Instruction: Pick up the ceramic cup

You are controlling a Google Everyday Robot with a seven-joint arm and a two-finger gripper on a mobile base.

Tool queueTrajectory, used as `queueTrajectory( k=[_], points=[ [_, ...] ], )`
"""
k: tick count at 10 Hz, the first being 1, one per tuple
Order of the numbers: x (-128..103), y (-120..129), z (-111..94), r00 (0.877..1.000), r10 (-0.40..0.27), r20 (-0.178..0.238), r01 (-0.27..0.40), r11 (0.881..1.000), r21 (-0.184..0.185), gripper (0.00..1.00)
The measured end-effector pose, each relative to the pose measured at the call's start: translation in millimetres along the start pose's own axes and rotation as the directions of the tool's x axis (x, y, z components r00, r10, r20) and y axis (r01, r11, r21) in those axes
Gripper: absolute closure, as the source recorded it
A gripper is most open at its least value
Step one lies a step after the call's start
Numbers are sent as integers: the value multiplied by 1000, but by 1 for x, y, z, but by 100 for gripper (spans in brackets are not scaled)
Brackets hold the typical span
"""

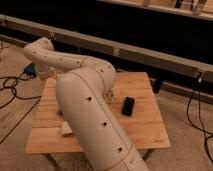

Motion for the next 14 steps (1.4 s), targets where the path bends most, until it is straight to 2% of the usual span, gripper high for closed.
queueTrajectory(
  k=[2, 5, 9, 10, 12, 13, 14],
  points=[
    [-2, -11, 6, 1000, -5, -13, 5, 1000, 6, 35],
    [9, -30, 20, 997, -11, -72, 12, 1000, 15, 35],
    [22, -38, 41, 990, -26, -140, 29, 999, 15, 37],
    [24, -37, 45, 988, -32, -151, 35, 999, 16, 42],
    [25, -29, 52, 983, -57, -173, 60, 998, 11, 64],
    [25, -26, 53, 982, -65, -179, 66, 998, 5, 72],
    [24, -19, 49, 979, -86, -185, 84, 996, -19, 82]
  ],
)
